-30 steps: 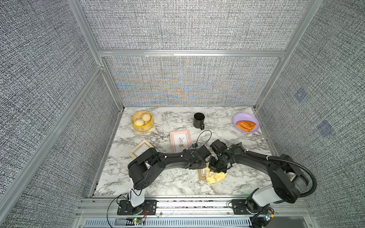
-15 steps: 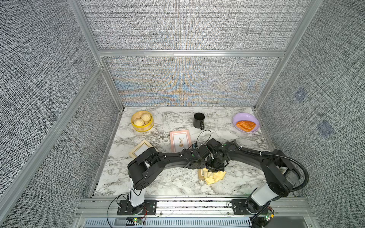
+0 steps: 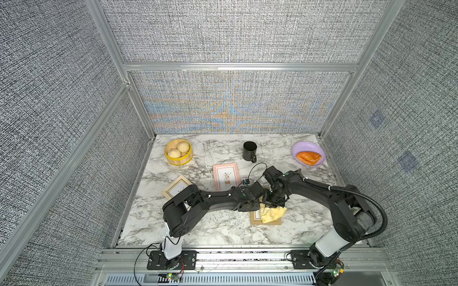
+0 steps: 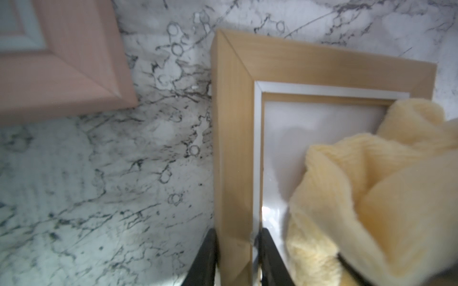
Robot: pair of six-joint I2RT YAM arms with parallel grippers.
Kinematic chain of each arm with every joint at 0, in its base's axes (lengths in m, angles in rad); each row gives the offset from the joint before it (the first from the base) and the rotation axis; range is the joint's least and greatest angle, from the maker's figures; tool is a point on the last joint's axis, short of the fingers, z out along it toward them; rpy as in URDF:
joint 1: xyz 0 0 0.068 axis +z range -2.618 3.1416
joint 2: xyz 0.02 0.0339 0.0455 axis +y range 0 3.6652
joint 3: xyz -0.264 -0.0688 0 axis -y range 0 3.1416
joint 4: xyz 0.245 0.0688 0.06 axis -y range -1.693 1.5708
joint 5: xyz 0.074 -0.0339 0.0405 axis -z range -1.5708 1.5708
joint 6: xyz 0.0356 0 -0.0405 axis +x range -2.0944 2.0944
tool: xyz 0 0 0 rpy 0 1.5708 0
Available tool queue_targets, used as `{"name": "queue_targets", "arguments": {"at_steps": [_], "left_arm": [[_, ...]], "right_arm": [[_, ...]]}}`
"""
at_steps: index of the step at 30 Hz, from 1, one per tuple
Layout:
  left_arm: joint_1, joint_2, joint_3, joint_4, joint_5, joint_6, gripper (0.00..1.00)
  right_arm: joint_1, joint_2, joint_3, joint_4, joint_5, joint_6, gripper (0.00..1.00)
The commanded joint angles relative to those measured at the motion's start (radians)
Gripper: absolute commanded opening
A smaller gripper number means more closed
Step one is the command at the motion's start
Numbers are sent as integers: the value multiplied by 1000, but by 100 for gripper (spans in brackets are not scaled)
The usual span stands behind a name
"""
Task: Wipe the picture frame with a cloth
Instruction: Wipe the dirt from the picture frame.
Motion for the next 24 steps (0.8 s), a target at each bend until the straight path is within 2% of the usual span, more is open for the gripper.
{"name": "queue_targets", "arguments": {"at_steps": [1, 4, 15, 19, 24], "left_arm": [[-1, 23, -10, -88, 32, 9, 0], [-1, 26, -9, -86, 33, 10, 0], [-1, 27, -1, -129, 28, 22, 0], [-1, 32, 2, -129, 32, 26, 0], [1, 41, 17, -137, 32, 35, 0]], "right_arm": [[30, 12, -6, 58, -89, -11, 0], [35, 34, -18, 117, -127, -6, 0], [-136, 108, 152, 41, 50, -70, 0], [-135, 167, 181, 66, 0, -95, 0], [-52, 238, 224, 111, -117, -118, 0]]}}
